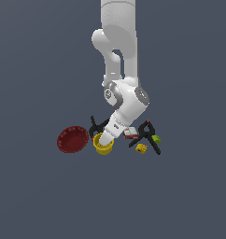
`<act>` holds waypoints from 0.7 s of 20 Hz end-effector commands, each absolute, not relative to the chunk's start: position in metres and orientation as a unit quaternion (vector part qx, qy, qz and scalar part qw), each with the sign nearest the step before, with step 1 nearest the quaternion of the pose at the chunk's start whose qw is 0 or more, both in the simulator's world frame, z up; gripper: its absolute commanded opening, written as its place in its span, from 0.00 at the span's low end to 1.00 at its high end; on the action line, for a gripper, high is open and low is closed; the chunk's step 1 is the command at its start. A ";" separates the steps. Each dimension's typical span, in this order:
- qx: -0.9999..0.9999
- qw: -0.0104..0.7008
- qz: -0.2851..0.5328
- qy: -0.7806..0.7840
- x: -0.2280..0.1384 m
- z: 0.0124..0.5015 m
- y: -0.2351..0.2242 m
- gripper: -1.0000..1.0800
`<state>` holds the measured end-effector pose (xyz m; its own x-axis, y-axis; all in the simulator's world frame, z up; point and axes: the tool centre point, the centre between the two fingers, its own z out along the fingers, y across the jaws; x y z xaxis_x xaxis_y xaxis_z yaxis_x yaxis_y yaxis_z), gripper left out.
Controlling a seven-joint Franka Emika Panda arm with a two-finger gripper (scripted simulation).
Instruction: Pick up a designated object from a clutter of objects.
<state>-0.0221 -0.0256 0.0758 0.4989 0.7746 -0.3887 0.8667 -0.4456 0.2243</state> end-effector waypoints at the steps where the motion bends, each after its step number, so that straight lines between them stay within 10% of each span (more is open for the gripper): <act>1: 0.842 0.200 -0.115 0.488 -0.022 0.076 -0.025 0.00; 14: 0.818 0.206 -0.100 0.527 0.004 0.130 0.002 0.00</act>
<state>-0.0020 -0.0038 0.1178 0.4381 0.8126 -0.3844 0.8980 -0.3770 0.2267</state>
